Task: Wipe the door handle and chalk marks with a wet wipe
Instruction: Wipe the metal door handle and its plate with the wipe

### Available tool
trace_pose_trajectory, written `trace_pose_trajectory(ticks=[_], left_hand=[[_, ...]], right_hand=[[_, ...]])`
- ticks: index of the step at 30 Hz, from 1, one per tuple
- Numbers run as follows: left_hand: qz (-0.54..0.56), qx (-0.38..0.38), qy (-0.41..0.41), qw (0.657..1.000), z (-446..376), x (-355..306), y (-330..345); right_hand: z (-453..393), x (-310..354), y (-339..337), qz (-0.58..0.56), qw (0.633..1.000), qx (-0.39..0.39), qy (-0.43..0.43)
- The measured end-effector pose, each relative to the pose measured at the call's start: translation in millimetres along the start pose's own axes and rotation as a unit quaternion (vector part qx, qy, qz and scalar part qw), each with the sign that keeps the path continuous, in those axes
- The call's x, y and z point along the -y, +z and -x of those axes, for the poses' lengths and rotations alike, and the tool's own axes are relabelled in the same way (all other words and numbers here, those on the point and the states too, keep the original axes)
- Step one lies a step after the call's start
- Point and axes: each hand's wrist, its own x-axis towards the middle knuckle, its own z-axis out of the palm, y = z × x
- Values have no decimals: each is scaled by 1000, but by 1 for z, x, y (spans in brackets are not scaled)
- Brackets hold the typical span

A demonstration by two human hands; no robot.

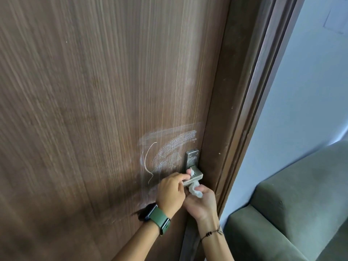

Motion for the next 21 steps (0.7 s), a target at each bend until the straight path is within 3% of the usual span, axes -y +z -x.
trace_pose_trajectory(ticks=[6,13,18,21], left_hand=[[-13,-9,6,1000,1,1,2],[2,-18,-2,1000,2,0,2],[19,-14,-10,1000,0,1,0],[34,-15,-15,999,-1,2,1]], right_hand=[[-17,-7,7,-44,999,17,7],[-11,-26,3,-114,988,105,-9],[-11,-13,-7,59,998,-6,-23],[0,-8,-27,169,972,-93,-137]])
